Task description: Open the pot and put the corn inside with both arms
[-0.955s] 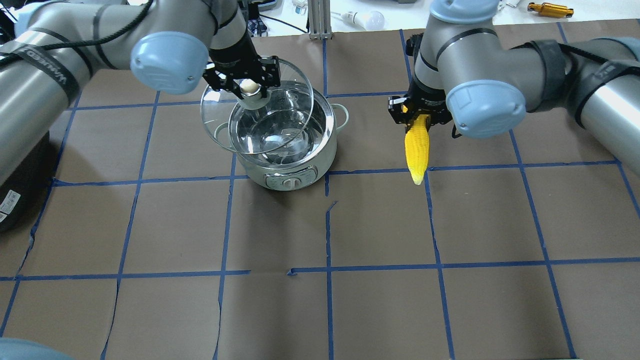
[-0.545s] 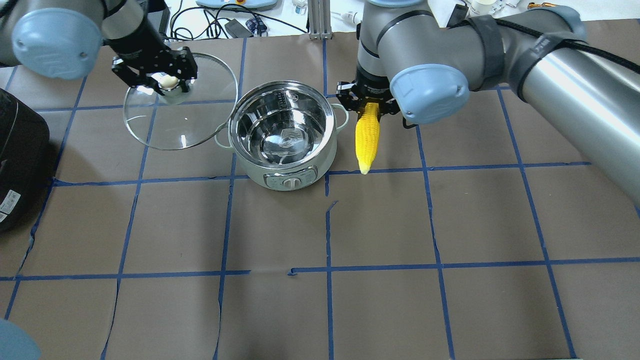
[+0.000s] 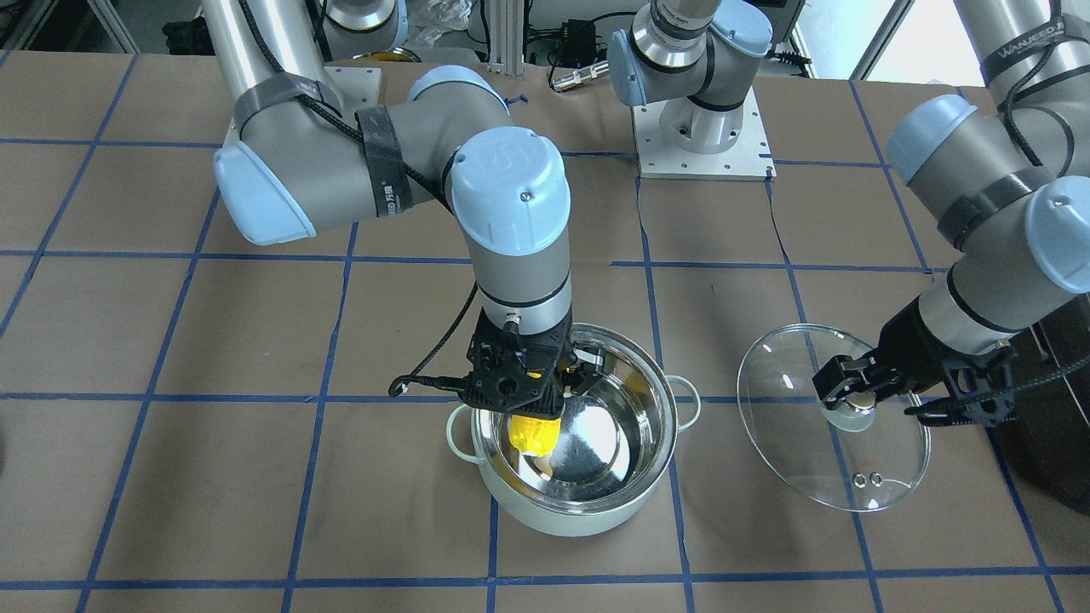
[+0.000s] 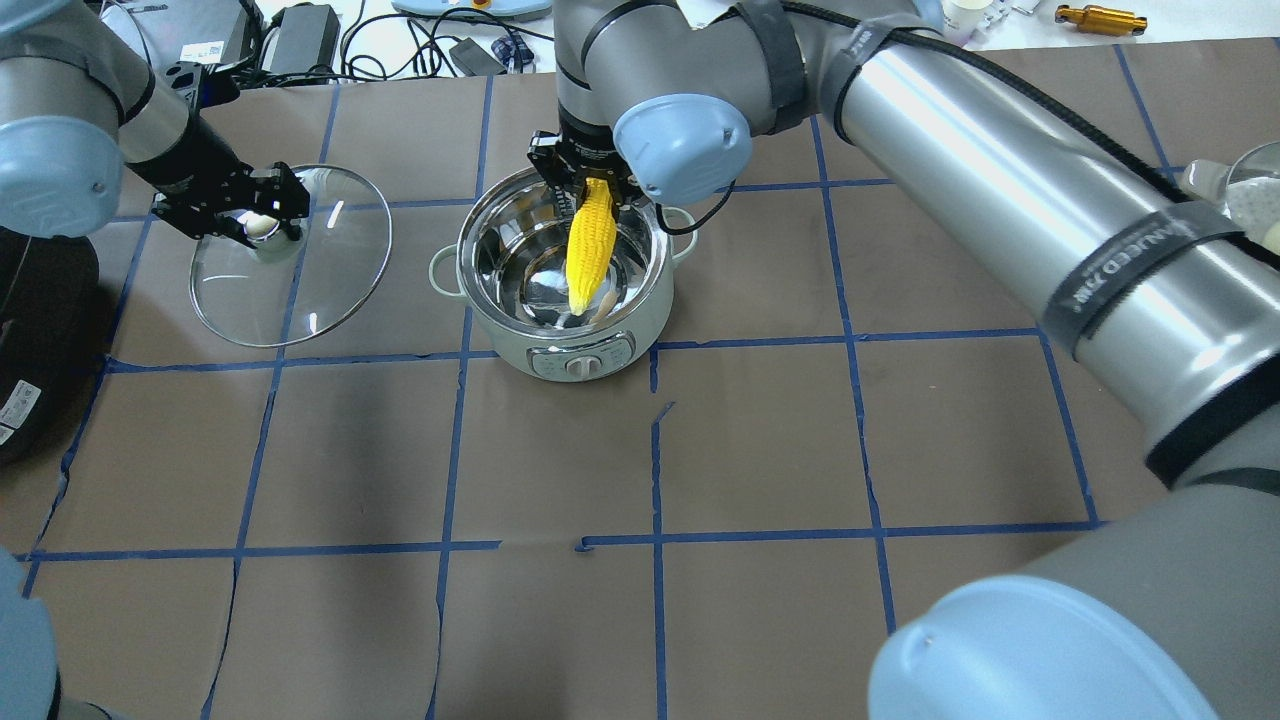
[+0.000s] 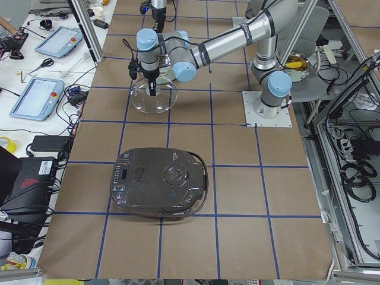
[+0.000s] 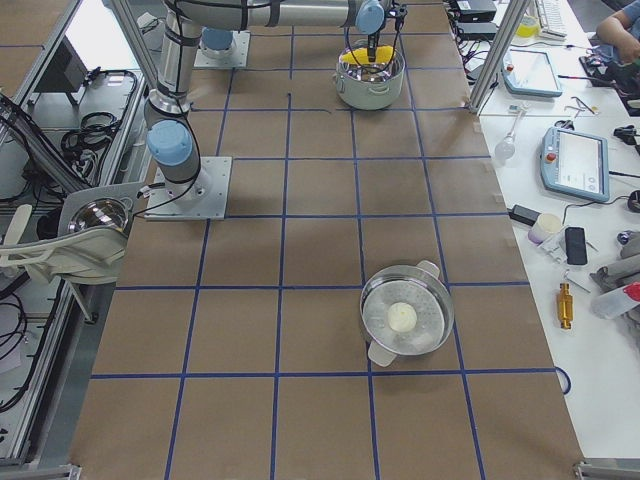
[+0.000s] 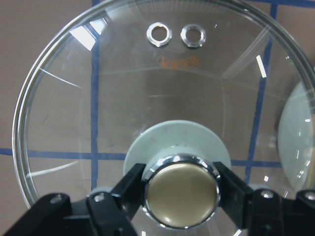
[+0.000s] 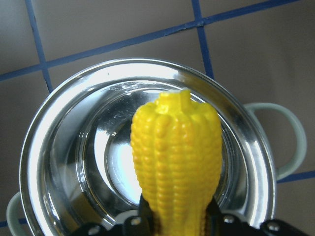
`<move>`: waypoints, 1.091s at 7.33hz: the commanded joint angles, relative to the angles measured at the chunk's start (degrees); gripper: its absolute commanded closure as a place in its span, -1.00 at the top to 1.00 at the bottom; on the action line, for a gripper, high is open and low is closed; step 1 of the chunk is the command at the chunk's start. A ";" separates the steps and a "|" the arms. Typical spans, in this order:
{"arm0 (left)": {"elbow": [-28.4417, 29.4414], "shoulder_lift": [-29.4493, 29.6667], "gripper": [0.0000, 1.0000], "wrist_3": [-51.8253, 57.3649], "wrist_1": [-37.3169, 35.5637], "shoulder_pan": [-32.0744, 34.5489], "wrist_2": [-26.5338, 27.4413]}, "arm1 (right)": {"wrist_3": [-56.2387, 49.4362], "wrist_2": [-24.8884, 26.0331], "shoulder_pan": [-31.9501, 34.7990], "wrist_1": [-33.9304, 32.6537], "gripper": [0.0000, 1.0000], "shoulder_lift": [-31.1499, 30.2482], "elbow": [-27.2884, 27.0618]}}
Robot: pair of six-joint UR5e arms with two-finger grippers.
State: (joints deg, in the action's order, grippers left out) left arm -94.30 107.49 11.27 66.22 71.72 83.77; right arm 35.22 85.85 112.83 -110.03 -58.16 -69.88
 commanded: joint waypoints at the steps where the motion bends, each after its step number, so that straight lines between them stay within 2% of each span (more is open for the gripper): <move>1: -3.51 1.75 -0.83 0.50 -5.38 -0.97 -1.07 | -3.28 0.10 1.07 0.17 -1.00 2.70 3.09; 2: -4.30 3.24 -0.83 0.85 -5.74 -1.32 -0.90 | -6.88 0.28 2.21 0.17 -0.77 2.87 2.91; 3: -4.83 3.78 -0.83 1.20 -6.18 -1.32 -0.72 | -7.26 0.28 2.74 0.08 -0.69 3.13 2.39; 4: -5.01 4.30 -0.84 3.21 -6.36 -1.76 -0.37 | -8.14 0.36 2.92 -0.36 0.14 4.62 2.38; 5: -5.71 4.83 -0.84 4.36 -6.71 -3.68 -0.19 | -10.67 0.63 2.92 -0.53 0.63 5.15 2.38; 7: -10.00 5.27 -0.90 6.22 -13.26 -5.01 0.07 | -11.05 1.50 2.83 -0.45 1.00 5.07 2.38; 8: -10.02 5.28 -0.90 6.22 -13.48 -5.02 0.07 | -12.53 1.60 2.83 -0.27 1.00 4.90 2.38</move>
State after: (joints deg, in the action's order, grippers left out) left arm -103.23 112.63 17.15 54.68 66.99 83.78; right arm 24.02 87.16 115.67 -110.44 -53.17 -67.49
